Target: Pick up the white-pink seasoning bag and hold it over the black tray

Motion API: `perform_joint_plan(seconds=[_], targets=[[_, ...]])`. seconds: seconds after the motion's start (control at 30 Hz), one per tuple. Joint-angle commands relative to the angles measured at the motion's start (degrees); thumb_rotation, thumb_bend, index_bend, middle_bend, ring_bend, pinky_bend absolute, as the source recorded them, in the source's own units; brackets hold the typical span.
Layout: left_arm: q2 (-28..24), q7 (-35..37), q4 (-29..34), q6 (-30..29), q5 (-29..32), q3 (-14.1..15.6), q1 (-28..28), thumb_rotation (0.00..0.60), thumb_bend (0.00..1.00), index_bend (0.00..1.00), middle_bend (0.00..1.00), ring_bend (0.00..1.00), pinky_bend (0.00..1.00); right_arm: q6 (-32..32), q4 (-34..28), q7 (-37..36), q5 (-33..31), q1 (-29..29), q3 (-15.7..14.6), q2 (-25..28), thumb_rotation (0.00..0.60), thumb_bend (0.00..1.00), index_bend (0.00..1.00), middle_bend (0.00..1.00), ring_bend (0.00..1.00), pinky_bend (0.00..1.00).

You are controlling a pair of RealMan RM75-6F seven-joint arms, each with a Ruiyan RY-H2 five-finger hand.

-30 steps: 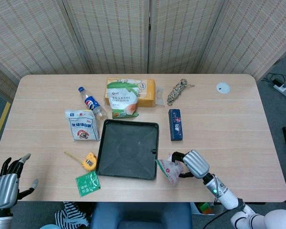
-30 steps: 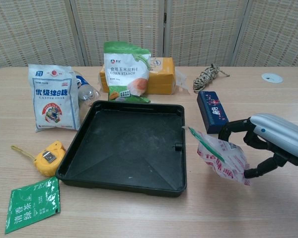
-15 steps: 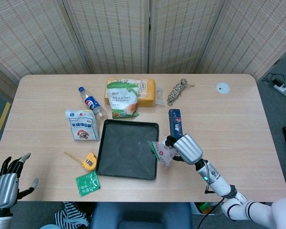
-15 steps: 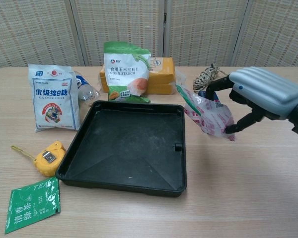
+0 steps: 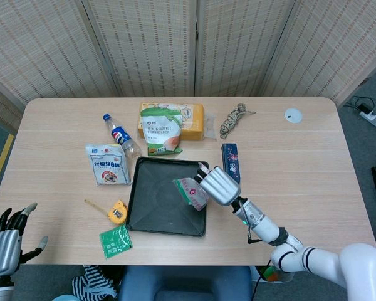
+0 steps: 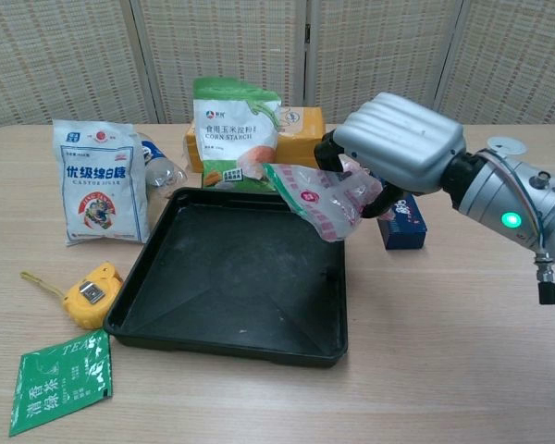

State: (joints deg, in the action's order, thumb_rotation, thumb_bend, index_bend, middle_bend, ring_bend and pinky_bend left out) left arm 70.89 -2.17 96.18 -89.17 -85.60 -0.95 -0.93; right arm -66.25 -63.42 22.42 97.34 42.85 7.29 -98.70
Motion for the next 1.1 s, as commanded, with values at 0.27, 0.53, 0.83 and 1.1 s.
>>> perform_joint_plan(seconds=[0.27, 0.53, 0.83, 1.1], targets=[[0.05, 0.63, -0.53, -0.12, 0.08, 0.02, -0.21, 0.6, 0.35, 0.14, 0.22, 0.2, 0.07, 0.17, 5.19, 10.17, 1.55, 2.9, -0.2, -3.56, 0.6, 0.36, 0.61, 0.51, 1.0, 0.89], [0.18, 0.81, -0.79, -0.11, 0.13, 0.08, -0.34, 0.6, 0.35, 0.14, 0.22, 0.2, 0.07, 1.24, 6.15, 15.43, 1.17, 3.93, -0.49, -4.45, 0.6, 0.36, 0.61, 0.52, 1.0, 0.89], [0.29, 1.1, -1.14, -0.01, 0.2, 0.11, -0.41, 0.6, 0.35, 0.14, 0.22, 0.2, 0.07, 2.89, 6.31, 20.44, -0.08, 4.64, -0.56, -4.81, 0.6, 0.36, 0.61, 0.52, 1.0, 0.89], [0.35, 1.56, -1.6, -0.01, 0.35, 0.09, -0.55, 0.6, 0.35, 0.14, 0.22, 0.2, 0.07, 3.48, 6.63, 24.65, 0.63, 5.82, -1.07, -4.0, 0.6, 0.36, 0.62, 0.53, 1.0, 0.89]])
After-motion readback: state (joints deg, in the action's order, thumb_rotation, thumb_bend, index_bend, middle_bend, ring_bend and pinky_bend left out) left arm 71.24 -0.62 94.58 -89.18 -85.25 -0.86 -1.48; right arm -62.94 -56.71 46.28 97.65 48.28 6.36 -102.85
